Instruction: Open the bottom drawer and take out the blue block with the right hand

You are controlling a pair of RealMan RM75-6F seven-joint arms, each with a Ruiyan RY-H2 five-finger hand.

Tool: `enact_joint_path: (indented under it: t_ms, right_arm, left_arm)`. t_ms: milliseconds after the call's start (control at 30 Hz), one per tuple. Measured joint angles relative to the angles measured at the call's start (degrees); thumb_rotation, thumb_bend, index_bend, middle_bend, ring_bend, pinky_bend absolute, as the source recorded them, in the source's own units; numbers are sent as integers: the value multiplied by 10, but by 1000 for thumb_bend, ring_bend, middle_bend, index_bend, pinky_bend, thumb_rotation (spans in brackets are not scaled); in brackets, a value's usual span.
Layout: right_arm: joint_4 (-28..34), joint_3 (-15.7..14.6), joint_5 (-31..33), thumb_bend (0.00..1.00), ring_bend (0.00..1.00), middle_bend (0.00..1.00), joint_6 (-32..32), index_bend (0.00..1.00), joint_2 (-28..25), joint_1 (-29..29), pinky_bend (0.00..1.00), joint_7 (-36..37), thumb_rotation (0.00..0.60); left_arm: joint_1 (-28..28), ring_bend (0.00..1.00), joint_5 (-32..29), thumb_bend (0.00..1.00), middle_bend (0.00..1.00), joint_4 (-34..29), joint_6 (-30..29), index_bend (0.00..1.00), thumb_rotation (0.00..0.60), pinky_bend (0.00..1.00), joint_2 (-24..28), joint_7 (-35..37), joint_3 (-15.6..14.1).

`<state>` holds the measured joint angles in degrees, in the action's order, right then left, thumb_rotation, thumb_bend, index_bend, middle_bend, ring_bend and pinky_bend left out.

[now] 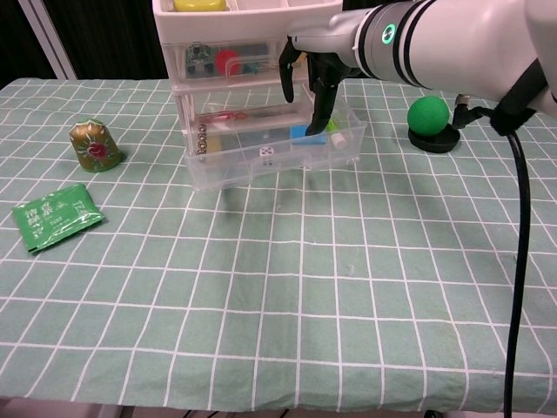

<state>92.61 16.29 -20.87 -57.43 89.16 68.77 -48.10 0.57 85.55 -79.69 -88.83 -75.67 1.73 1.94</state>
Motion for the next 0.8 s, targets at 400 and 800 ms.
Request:
enact_joint_path:
  t_ms: [400,800]
  right_arm:
    - [-25,2,107,29,999,943,31,439,3,46,1000,-27,600]
    - [-58,-15,185,47,999,943,44,441,12,93,1000,-66,600]
  left_arm:
    - [5,146,-2,0,212,9,8,354,600,178,-3,7,2]
    - [7,146,-3,0,212,12,10,350,600,178,-3,9,4]
